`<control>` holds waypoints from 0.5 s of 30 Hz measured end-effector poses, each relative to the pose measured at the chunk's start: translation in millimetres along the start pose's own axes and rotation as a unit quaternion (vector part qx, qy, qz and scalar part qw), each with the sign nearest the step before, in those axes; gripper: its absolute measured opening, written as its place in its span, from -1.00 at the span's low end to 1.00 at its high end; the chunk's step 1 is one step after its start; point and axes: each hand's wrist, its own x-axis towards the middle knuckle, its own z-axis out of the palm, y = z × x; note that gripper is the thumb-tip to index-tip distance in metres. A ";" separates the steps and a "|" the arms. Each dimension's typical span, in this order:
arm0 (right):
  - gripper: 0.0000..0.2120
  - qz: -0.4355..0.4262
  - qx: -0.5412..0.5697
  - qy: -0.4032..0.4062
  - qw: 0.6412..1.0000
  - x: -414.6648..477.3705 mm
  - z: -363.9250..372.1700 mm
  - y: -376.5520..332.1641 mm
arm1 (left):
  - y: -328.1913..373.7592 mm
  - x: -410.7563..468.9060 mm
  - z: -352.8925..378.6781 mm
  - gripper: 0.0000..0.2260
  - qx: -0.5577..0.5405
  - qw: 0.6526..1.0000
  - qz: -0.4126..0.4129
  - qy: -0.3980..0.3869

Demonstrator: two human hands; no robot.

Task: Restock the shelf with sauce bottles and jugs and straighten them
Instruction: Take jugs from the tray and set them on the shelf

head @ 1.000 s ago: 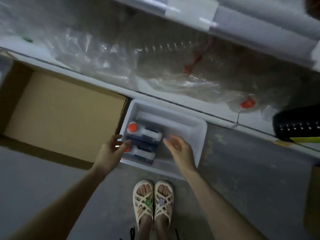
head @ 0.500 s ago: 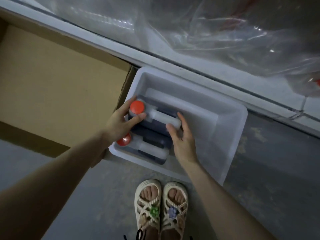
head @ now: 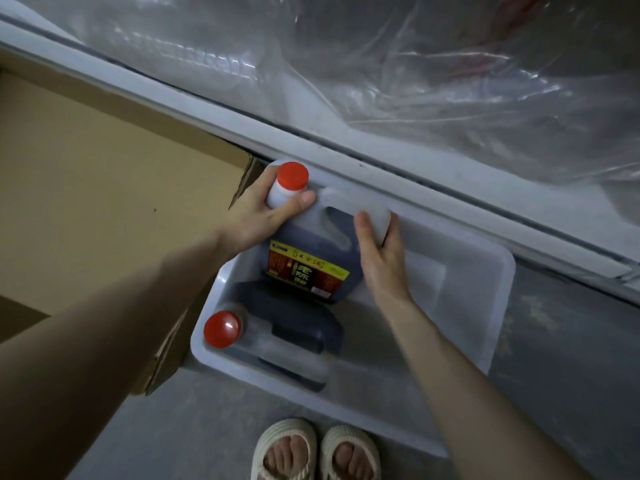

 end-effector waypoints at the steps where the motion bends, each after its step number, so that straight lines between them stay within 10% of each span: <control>1: -0.54 0.002 0.010 0.000 1.000 2.9 0.8 1.3 | -0.9 3.4 2.5 -0.77 -0.011 1.000 0.004 0.006; 6: -0.92 -0.010 0.002 0.014 1.000 20.9 2.0 7.9 | -4.8 15.0 10.8 -0.88 -0.001 0.997 0.037 0.065; 15: -0.84 -0.045 -0.007 0.007 0.999 -8.4 -29.3 -57.7 | 57.5 -25.1 17.6 -0.83 -0.019 0.994 0.059 0.085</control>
